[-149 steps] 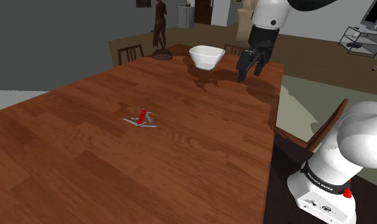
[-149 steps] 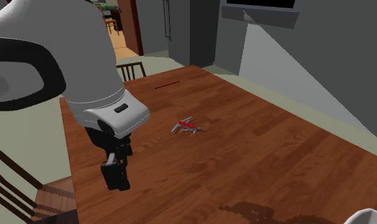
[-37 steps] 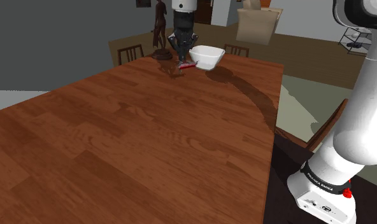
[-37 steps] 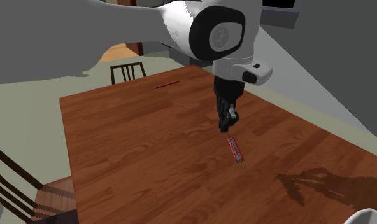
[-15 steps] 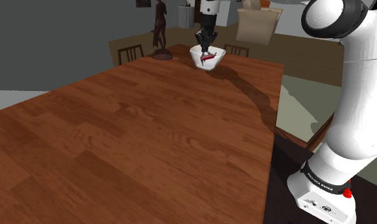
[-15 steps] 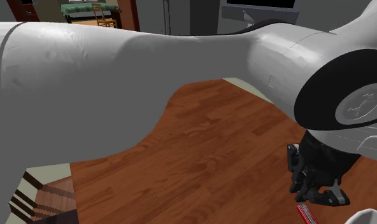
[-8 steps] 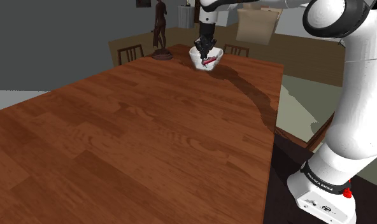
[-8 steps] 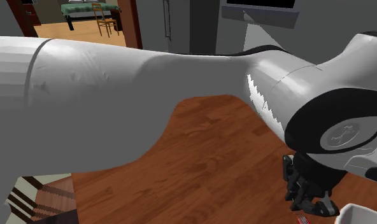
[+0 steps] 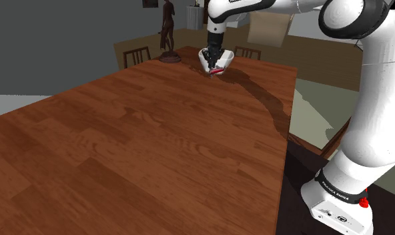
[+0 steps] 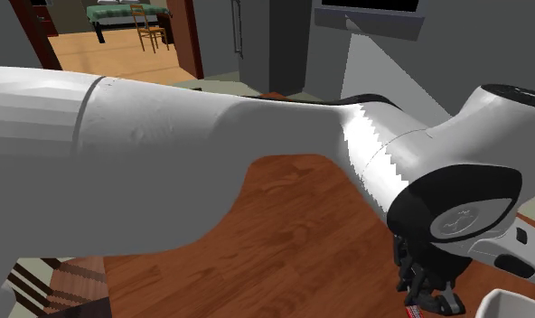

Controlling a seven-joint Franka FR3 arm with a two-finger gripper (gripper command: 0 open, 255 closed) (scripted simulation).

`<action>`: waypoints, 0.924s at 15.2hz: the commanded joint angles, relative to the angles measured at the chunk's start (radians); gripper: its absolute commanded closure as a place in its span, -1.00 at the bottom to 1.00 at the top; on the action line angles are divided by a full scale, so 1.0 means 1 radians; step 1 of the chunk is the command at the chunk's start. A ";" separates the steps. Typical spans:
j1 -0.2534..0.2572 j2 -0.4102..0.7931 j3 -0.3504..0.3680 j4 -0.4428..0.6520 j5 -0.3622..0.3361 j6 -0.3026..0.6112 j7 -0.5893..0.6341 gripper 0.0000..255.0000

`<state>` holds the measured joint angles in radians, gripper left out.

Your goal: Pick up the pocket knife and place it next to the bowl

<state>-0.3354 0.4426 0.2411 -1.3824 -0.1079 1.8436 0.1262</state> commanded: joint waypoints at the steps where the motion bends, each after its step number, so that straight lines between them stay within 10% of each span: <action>1: -0.007 0.007 -0.006 -0.036 -0.003 0.027 0.000 1.00; 14: -0.002 0.042 -0.020 -0.148 -0.011 0.174 0.007 1.00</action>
<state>-0.3243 0.4290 0.2375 -1.4928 -0.0998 2.0010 0.1406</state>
